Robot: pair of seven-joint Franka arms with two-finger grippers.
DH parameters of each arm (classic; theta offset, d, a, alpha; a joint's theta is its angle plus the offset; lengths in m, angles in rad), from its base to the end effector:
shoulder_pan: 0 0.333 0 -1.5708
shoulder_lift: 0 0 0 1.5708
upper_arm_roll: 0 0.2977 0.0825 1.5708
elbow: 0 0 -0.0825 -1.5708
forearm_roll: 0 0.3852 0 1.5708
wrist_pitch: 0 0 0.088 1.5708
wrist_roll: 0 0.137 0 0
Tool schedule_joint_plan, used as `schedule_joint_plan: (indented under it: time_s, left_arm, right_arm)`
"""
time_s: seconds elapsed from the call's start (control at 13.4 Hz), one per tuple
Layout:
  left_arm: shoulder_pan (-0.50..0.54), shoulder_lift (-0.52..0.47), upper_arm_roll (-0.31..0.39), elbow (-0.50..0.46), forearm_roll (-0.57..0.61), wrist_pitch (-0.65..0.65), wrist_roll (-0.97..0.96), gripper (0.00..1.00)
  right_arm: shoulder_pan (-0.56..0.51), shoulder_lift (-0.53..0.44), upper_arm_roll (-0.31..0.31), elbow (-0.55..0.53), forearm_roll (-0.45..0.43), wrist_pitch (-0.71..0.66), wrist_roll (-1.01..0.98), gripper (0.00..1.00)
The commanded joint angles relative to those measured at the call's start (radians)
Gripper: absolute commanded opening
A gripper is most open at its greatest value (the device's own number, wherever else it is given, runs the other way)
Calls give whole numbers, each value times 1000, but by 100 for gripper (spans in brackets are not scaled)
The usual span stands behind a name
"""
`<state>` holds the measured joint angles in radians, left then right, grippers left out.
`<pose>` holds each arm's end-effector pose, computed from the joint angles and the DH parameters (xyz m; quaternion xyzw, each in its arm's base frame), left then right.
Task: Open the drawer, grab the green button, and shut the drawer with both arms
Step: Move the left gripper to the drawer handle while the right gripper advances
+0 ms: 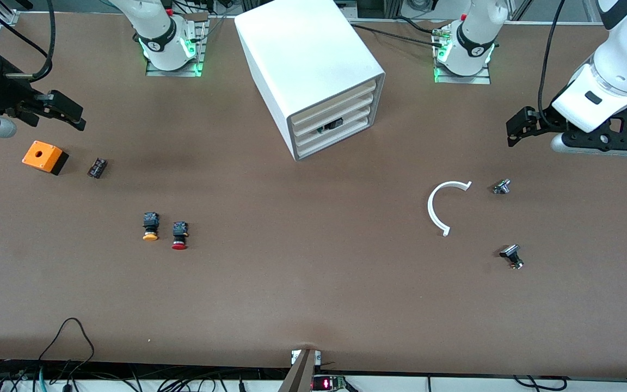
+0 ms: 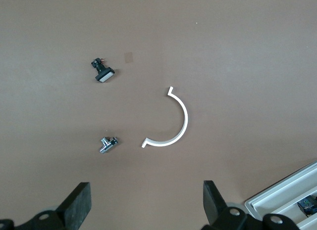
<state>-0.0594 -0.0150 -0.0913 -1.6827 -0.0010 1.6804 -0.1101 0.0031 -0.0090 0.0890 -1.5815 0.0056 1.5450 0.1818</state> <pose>0.5527 -0.0843 0.5408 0.9998 -0.0202 0.0063 0.0006 0.5469 0.0515 0.5739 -0.9989 0.0448 0.0140 0.0005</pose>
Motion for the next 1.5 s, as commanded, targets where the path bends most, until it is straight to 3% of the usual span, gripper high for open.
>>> schedule_joint_plan:
  time_s: [0.0,0.37,0.52,0.75,0.97,1.27,1.42]
  left_arm:
    - [-5,-3,7,17,-10,-22,7,99]
    - [-6,-3,7,18,-17,-45,7,99]
    - [-14,-5,4,17,-24,-59,9,99]
    - [-19,3,-1,17,-175,-186,23,99]
    - [-56,13,-28,15,-201,-245,24,99]
    - [-54,133,-42,6,-520,-246,47,99]
    - [-54,226,-44,-6,-675,-248,221,99]
  right_arm:
    - [-14,-12,9,-29,2,21,-5,99]
    - [-14,-3,8,-29,-10,29,-8,99]
    - [-20,55,0,-40,-6,24,-18,99]
    - [-9,89,6,-64,-6,50,-9,99]
    - [4,174,11,-58,2,99,-2,98]
    - [6,296,11,-54,46,194,-2,98]
    - [15,345,11,-52,42,246,-2,98]
